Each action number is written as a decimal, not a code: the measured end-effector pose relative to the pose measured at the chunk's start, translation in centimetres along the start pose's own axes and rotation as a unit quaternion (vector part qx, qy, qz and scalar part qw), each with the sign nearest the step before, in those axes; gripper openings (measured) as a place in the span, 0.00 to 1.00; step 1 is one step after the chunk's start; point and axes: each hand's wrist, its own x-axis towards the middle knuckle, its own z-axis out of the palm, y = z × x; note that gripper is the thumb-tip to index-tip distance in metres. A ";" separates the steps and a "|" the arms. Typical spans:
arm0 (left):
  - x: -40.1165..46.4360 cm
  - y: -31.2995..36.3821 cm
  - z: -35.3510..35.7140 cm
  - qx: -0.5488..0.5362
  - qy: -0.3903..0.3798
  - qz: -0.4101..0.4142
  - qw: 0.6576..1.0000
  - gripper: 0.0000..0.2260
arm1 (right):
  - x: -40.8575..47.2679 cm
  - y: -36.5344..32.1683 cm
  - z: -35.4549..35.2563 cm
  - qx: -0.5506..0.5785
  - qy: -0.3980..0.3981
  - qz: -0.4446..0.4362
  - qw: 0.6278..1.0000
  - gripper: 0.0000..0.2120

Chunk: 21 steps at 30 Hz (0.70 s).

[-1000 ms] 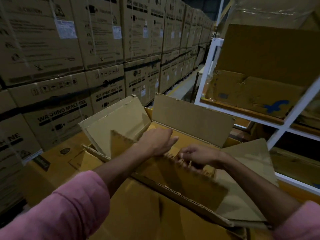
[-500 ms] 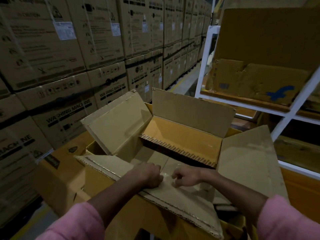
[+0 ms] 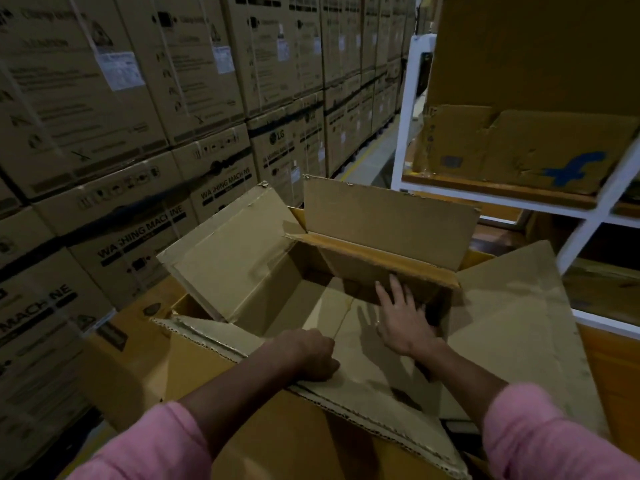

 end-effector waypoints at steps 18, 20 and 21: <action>9.9 5.1 -13.9 -0.006 0.033 0.043 0.999 0.26 | 9.2 7.1 -9.4 0.069 -0.012 0.072 0.995 0.39; 12.7 5.7 -14.6 -0.050 0.093 0.030 0.994 0.25 | 9.8 7.8 -9.5 0.063 -0.029 0.065 0.995 0.41; 14.1 6.0 -14.6 -0.068 0.123 0.025 0.990 0.25 | 10.0 8.1 -9.4 0.059 -0.040 0.061 0.996 0.42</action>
